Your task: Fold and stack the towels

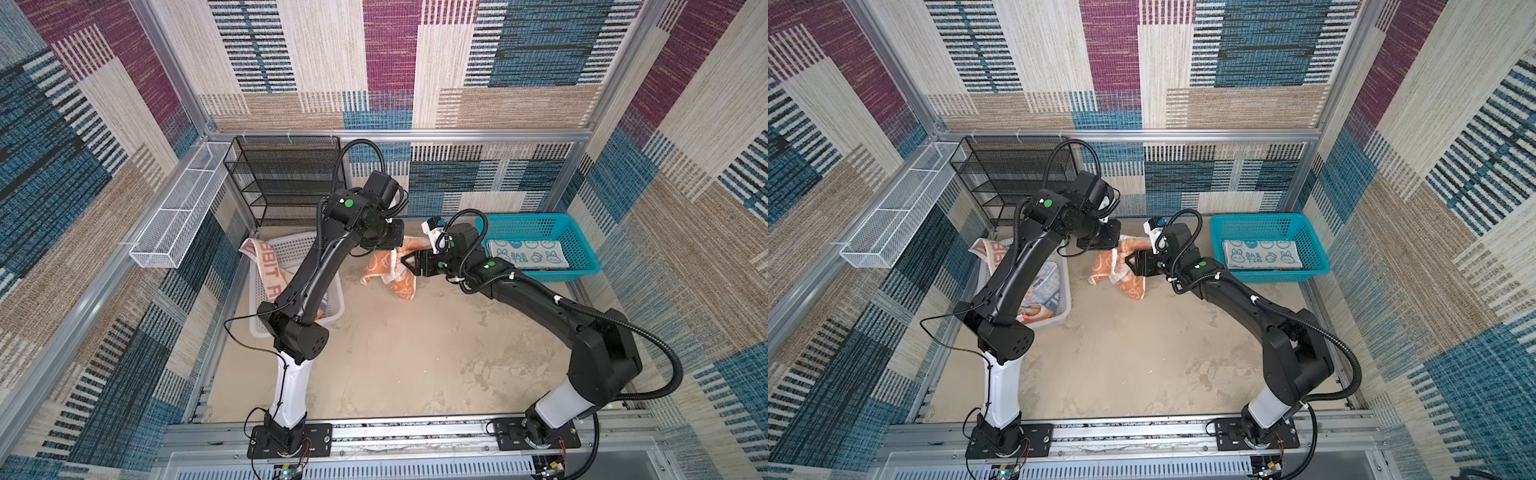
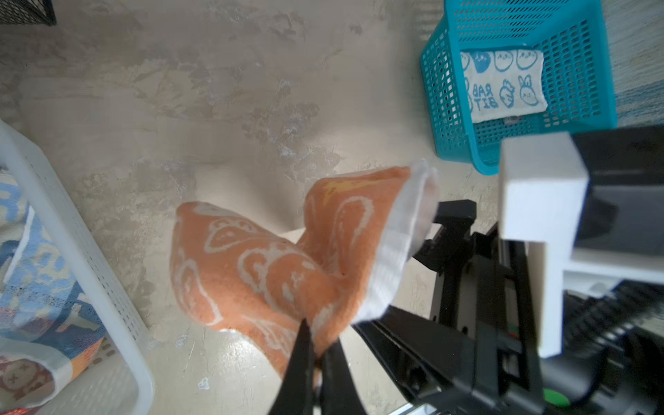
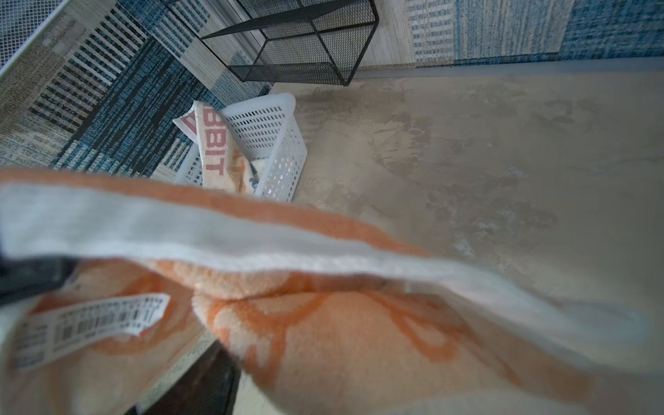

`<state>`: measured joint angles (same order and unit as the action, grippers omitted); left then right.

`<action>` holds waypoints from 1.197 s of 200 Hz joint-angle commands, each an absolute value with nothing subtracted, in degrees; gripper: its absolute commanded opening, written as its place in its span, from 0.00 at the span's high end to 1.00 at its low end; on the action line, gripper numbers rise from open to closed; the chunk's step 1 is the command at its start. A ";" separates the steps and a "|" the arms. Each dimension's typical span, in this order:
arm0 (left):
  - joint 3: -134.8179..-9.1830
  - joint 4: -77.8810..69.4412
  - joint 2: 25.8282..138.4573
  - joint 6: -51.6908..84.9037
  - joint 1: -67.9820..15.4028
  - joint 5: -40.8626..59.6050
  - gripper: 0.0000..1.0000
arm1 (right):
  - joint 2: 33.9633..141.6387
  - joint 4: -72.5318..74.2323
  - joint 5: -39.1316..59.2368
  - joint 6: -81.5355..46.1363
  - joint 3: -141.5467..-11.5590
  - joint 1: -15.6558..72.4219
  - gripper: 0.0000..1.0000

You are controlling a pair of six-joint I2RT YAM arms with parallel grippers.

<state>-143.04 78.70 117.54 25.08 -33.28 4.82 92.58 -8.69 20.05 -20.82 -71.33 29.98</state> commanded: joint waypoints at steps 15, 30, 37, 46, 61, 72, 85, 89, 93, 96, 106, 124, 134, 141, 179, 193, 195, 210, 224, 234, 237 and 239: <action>-139.27 74.07 114.74 26.23 -33.31 5.06 1.00 | 92.30 -2.27 22.90 -23.82 -70.02 29.90 0.74; -138.67 73.70 114.77 26.51 -33.31 5.46 1.00 | 91.69 -2.83 22.43 -23.50 -69.94 29.88 0.90; -138.52 73.52 114.79 26.39 -33.31 5.41 1.00 | 91.27 -3.47 22.05 -23.08 -70.04 29.96 0.97; -138.39 73.42 114.90 26.35 -33.31 4.92 1.00 | 90.53 -4.73 21.05 -22.22 -70.33 29.82 1.00; -138.13 73.46 114.71 26.04 -33.09 3.79 1.00 | 88.85 -7.78 18.94 -20.69 -71.01 29.12 1.00; -137.66 73.41 114.29 25.86 -32.66 2.89 1.00 | 87.12 -9.69 18.80 -19.96 -71.15 27.42 1.00; -136.80 73.40 113.46 25.68 -31.97 1.67 1.00 | 84.85 -12.04 18.01 -19.41 -71.22 24.65 1.00; -136.34 73.42 113.22 25.58 -31.76 1.03 1.00 | 84.23 -13.06 17.60 -19.15 -71.46 23.73 1.00; -135.94 73.47 112.90 25.52 -31.52 0.38 1.00 | 83.72 -14.27 17.13 -18.73 -71.75 22.86 1.00; -135.50 73.40 112.59 25.54 -31.33 -0.02 1.00 | 83.36 -15.18 16.61 -18.44 -72.13 22.34 1.00; -134.10 73.39 111.80 25.51 -30.38 -0.49 1.00 | 82.51 -18.45 14.24 -17.08 -73.43 20.44 1.00; -130.00 72.82 109.84 25.99 -28.73 -0.33 1.00 | 82.15 -23.02 11.27 -14.54 -75.29 17.14 1.00; -125.97 71.18 108.15 26.50 -28.23 -0.17 1.00 | 83.05 -24.52 11.59 -13.67 -76.12 14.93 1.00; -122.39 69.45 106.28 26.94 -28.21 -0.25 1.00 | 83.81 -24.96 11.87 -13.19 -76.66 13.70 1.00; -99.92 54.10 99.11 30.70 -26.65 0.10 1.00 | 91.48 -26.53 13.93 -11.92 -84.11 11.16 1.00; -98.40 53.05 100.69 31.42 -25.38 0.84 1.00 | 92.54 -27.07 14.40 -12.07 -87.19 11.15 1.00; -98.32 52.90 100.98 31.39 -25.26 0.98 1.00 | 92.57 -27.07 14.45 -12.11 -87.54 11.12 1.00; -98.25 52.37 103.78 30.85 -25.13 0.55 1.00 | 92.71 -27.75 14.83 -11.89 -90.16 11.10 1.00; -98.09 52.01 106.30 31.72 -25.14 2.13 1.00 | 93.28 -28.93 15.23 -11.19 -92.27 11.07 1.00; -96.51 49.82 106.95 32.78 -25.59 4.55 1.00 | 94.04 -29.58 15.88 -10.82 -94.07 11.06 1.00; -95.76 49.03 106.96 33.15 -25.84 5.11 1.00 | 94.34 -29.87 16.06 -10.69 -94.46 11.07 1.00; -95.31 48.56 106.96 33.36 -25.97 5.39 1.00 | 94.56 -30.05 16.17 -10.65 -94.70 11.07 1.00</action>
<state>-97.82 53.89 105.82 30.41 -25.28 1.08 93.01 -28.42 14.55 -11.97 -91.70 11.05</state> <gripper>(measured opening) 0.065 0.062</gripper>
